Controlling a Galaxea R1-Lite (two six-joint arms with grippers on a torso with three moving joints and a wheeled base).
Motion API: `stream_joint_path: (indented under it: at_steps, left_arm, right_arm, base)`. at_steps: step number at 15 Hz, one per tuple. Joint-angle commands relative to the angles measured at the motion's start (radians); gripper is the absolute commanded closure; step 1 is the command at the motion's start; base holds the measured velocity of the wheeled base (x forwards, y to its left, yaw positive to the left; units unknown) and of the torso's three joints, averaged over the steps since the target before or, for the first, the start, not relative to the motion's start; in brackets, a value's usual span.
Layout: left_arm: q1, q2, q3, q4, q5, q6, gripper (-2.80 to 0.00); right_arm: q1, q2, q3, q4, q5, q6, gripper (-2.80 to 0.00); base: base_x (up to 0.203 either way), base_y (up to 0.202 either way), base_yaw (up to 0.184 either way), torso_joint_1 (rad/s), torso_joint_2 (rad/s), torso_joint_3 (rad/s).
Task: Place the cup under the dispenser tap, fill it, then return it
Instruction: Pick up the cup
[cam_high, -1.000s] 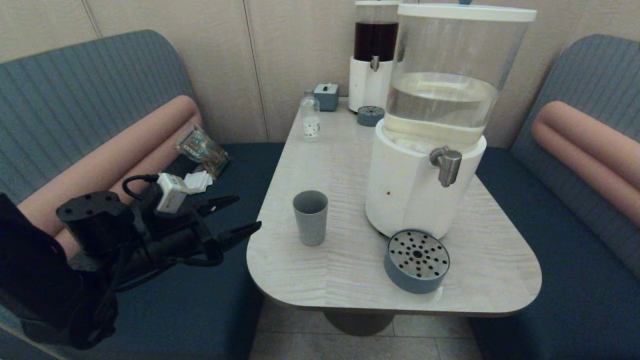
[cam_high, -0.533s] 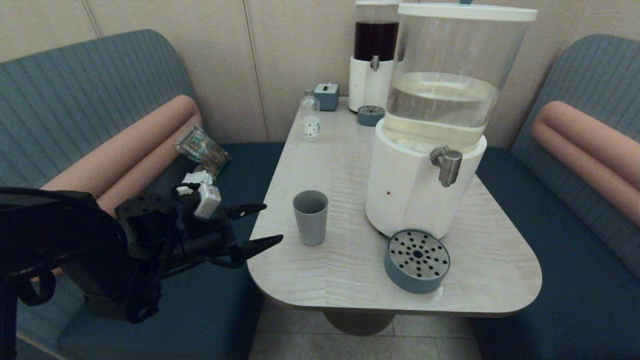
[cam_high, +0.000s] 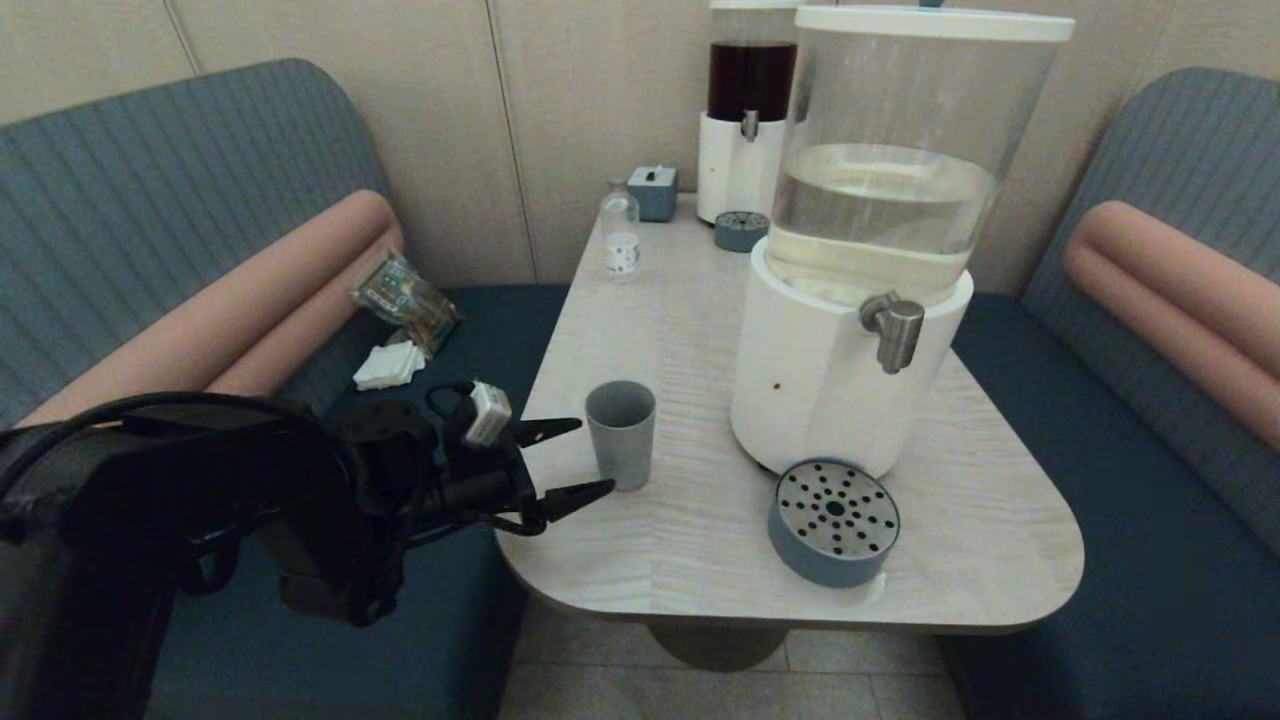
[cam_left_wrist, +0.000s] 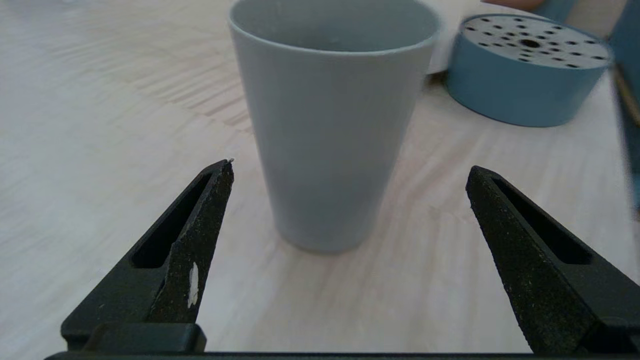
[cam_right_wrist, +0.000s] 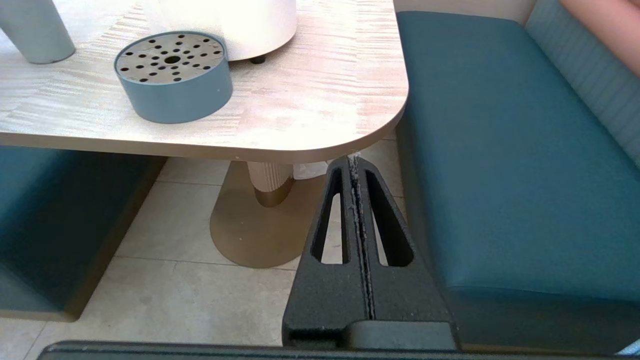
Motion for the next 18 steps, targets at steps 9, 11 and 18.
stream_joint_path:
  at_steps: [9,11,18]
  left_arm:
    - [-0.062,0.14,-0.252,-0.008,0.116,-0.071,-2.8]
    - [-0.066,0.155,-0.278,-0.008,0.124,-0.073,-2.8]
    - [-0.08,0.144,-0.276,-0.008,0.141,-0.077,0.0]
  right_arm:
    - [0.0,0.001,0.002,-0.001,0.0,0.0,0.0]
    - [0.0,0.001,0.002,-0.001,0.0,0.0,0.0]
    - [0.0,0.001,0.002,-0.001,0.0,0.0,0.0]
  base:
    - [0.0,0.0,0.0,0.0,0.0,0.0]
    - [0.0,0.0,0.0,0.0,0.0,0.0]
    - [0.0,0.0,0.0,0.0,0.0,0.0]
